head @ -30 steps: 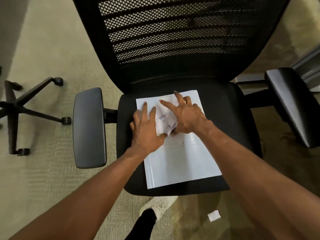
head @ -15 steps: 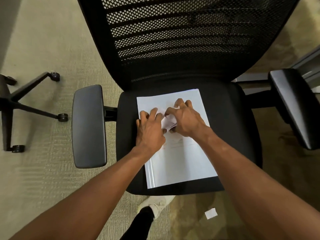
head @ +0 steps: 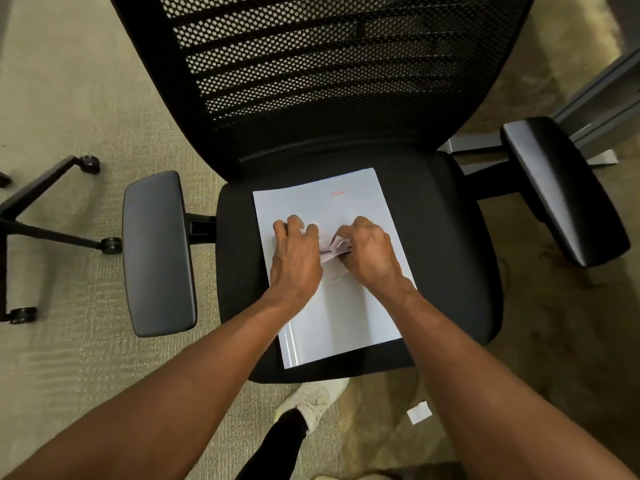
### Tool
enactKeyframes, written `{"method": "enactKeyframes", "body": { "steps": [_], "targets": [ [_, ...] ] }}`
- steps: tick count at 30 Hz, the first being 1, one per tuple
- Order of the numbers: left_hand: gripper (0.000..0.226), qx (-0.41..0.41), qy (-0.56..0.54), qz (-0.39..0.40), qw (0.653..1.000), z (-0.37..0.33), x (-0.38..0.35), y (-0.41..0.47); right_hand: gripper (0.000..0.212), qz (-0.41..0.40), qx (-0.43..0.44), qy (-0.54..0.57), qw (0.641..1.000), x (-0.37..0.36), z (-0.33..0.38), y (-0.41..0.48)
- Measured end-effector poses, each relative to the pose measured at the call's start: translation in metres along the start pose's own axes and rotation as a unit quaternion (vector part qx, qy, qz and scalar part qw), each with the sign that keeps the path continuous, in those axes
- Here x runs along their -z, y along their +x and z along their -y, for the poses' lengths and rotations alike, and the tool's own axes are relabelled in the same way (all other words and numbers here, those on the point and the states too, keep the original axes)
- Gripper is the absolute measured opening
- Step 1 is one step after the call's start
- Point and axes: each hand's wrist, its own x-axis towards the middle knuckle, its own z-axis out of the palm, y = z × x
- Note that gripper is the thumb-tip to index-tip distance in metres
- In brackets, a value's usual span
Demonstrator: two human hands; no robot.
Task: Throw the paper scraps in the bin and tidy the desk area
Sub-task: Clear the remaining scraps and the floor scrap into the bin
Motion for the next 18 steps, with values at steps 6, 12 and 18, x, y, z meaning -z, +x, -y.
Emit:
{"method": "enactKeyframes", "body": {
  "steps": [6,12,18],
  "targets": [
    [0.028,-0.014,-0.003,0.009,1.000,-0.001,0.002,0.004,0.016,-0.053,-0.054,0.060,0.995,-0.008,-0.010,-0.017],
    [0.024,-0.002,-0.034,-0.007,0.999,-0.002,-0.003,-0.002,0.022,-0.080,-0.109,0.134,0.982,-0.005,-0.024,-0.041],
    [0.024,-0.026,-0.109,-0.018,0.994,-0.021,-0.013,-0.029,0.020,-0.133,-0.179,0.194,0.955,0.002,-0.052,-0.082]
  ]
}}
